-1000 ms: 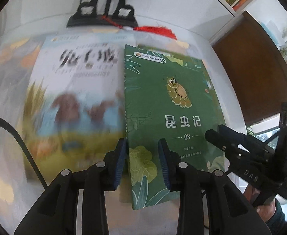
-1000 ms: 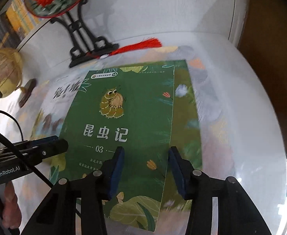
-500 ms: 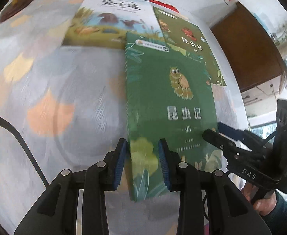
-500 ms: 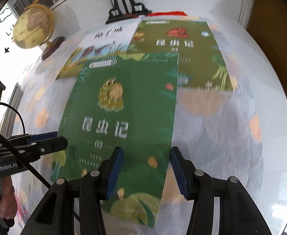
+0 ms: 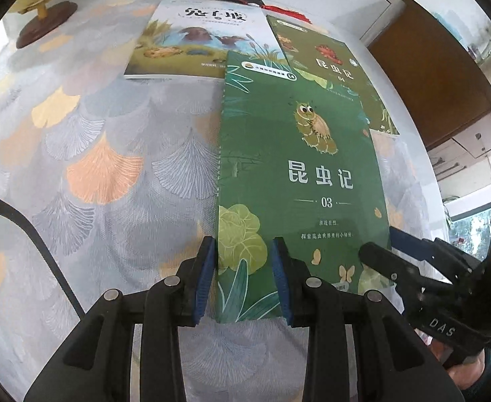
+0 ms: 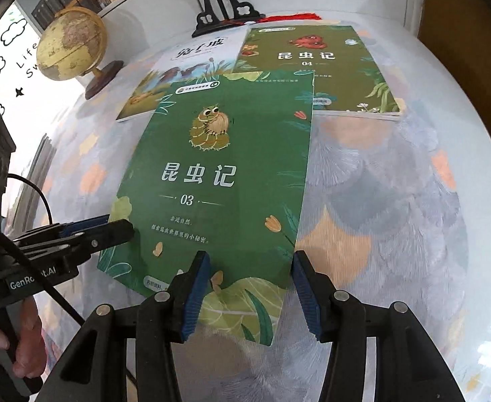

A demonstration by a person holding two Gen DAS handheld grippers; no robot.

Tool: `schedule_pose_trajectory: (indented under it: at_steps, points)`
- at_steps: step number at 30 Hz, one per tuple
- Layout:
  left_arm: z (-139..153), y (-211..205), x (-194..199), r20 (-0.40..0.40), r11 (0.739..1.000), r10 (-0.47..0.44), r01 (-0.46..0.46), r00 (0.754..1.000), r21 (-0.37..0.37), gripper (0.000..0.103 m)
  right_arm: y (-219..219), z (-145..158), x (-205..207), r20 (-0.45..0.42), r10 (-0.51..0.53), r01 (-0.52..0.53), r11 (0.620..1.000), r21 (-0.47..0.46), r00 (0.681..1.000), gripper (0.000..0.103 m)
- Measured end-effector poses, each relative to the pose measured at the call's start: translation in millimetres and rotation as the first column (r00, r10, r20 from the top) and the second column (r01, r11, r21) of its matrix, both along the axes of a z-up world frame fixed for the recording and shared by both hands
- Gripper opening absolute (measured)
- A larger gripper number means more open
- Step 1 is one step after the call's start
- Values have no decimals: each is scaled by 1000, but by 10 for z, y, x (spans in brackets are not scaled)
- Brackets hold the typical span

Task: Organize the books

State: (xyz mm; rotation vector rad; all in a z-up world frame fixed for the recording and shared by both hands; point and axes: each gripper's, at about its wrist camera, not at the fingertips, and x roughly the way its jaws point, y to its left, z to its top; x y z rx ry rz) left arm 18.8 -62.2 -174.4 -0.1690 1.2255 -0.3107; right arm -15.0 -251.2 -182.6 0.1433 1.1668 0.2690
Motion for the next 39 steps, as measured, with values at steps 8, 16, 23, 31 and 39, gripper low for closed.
schedule_pose_trajectory:
  at_steps: [8,16,23,31,39]
  points:
    - [472,249,-142,37,926,-7,20,999,-376,30,-162,-30,-72,11,-55,54,994,98,998,52]
    - [52,4,-114,-29,971,-24,16,999,-238,27,-211,-34,-92,12,-87,84,984,157,996,56]
    - [-30,-13,-156,-90,920,12,-46,996,-390,18,-263,-23,-36,-35,-108,113,970,217,994,60]
    - [-7,221,23,-232,666,18,-185,972,-722,18,-678,-194,-40,-195,-117,205,822,531,974,84]
    - [-78,69,-16,-278,790,-7,-166,961,-591,18,-709,-227,59,-173,-121,201,789,581,977,34]
